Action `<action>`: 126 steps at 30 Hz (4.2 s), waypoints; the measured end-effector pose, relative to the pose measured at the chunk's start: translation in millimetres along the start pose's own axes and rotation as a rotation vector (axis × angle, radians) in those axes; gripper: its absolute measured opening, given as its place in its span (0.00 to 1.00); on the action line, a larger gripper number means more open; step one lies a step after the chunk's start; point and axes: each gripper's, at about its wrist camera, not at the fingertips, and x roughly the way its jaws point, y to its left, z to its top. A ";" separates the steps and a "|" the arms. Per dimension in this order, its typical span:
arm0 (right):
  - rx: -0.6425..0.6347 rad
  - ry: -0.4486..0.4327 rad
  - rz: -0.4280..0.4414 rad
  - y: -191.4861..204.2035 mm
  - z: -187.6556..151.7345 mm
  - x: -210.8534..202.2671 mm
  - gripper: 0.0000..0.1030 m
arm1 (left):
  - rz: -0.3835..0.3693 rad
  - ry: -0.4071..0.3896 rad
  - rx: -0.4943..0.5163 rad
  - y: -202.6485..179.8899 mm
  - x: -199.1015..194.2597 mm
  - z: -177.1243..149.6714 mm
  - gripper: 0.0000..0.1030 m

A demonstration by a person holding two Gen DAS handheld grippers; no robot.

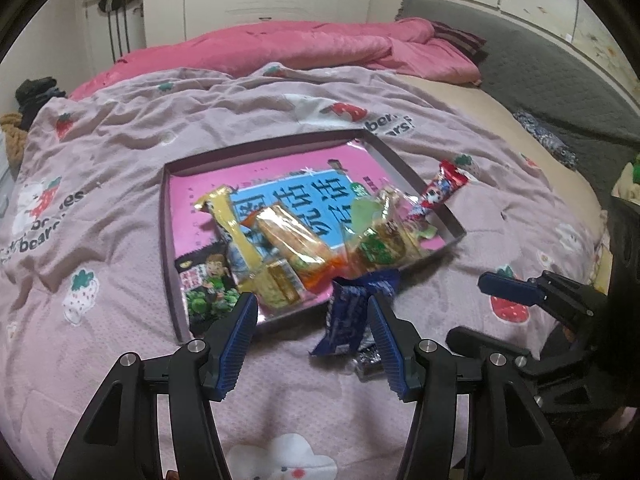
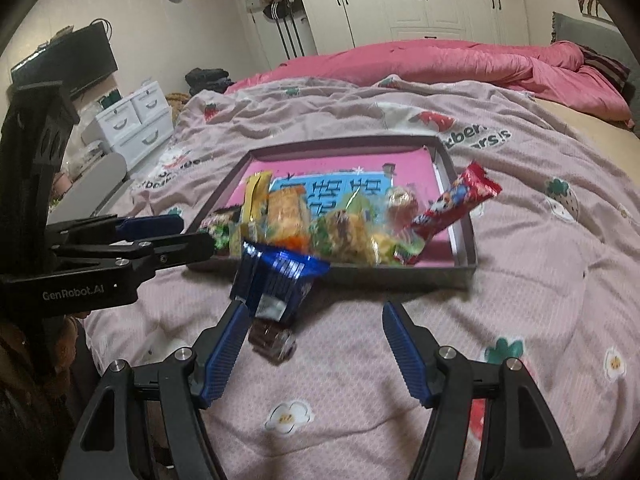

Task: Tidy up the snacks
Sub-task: 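Move both open grippers back to the blue bag and brown candy beside the tray, then close the left gripper on the blue bag while the right gripper grasps the brown wrapped candy, then lift the blue bag and brown candy and carry both over the tray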

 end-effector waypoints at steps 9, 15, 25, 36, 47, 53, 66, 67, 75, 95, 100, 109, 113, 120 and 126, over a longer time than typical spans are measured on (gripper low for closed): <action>-0.032 0.051 -0.007 14.2 -15.1 5.9 0.67 | -0.025 0.032 0.014 -7.5 7.3 -4.6 0.57; -0.039 0.082 0.017 21.9 -18.9 16.9 0.67 | -0.022 0.052 0.017 -9.9 12.2 -8.1 0.57; -0.073 0.126 -0.004 33.6 -22.0 53.2 0.67 | -0.012 0.063 0.009 -6.8 18.2 -7.8 0.57; -0.094 0.140 -0.012 35.2 -23.6 76.3 0.52 | -0.035 0.075 -0.014 -5.0 24.9 -6.9 0.57; -0.079 0.168 0.004 18.2 -28.4 60.6 0.33 | -0.076 0.112 -0.011 -17.7 38.4 -9.6 0.58; -0.067 0.158 -0.009 7.8 -28.1 53.0 0.33 | -0.052 0.136 -0.004 -27.9 50.4 -10.5 0.58; -0.136 0.152 0.049 17.1 -25.3 72.0 0.38 | -0.034 0.205 -0.159 -16.0 76.5 -12.0 0.50; -0.152 0.146 0.051 18.9 -24.4 73.1 0.38 | -0.047 0.203 -0.171 -13.1 75.4 -12.2 0.49; -0.223 0.138 0.060 27.4 -21.3 72.1 0.35 | -0.086 0.169 -0.213 0.7 59.7 -14.7 0.48; -0.062 -0.103 0.037 -19.1 24.1 9.2 0.36 | -0.044 -0.029 -0.254 42.5 -2.1 15.8 0.48; -0.015 -0.142 0.008 -39.2 37.0 4.4 0.36 | -0.043 -0.046 -0.253 41.2 1.3 23.4 0.48; 0.017 -0.179 -0.054 -60.8 48.7 0.2 0.36 | -0.033 -0.023 -0.232 32.2 28.6 29.3 0.48; 0.027 -0.189 -0.069 -66.7 51.5 -0.9 0.36 | -0.030 -0.010 -0.220 27.0 41.8 29.9 0.48; 0.052 -0.187 -0.088 -76.5 55.1 3.3 0.36 | -0.021 -0.001 -0.186 17.6 55.5 28.7 0.48; 0.055 -0.162 -0.099 -78.4 54.9 12.3 0.36 | -0.028 0.006 -0.161 9.9 62.0 27.8 0.48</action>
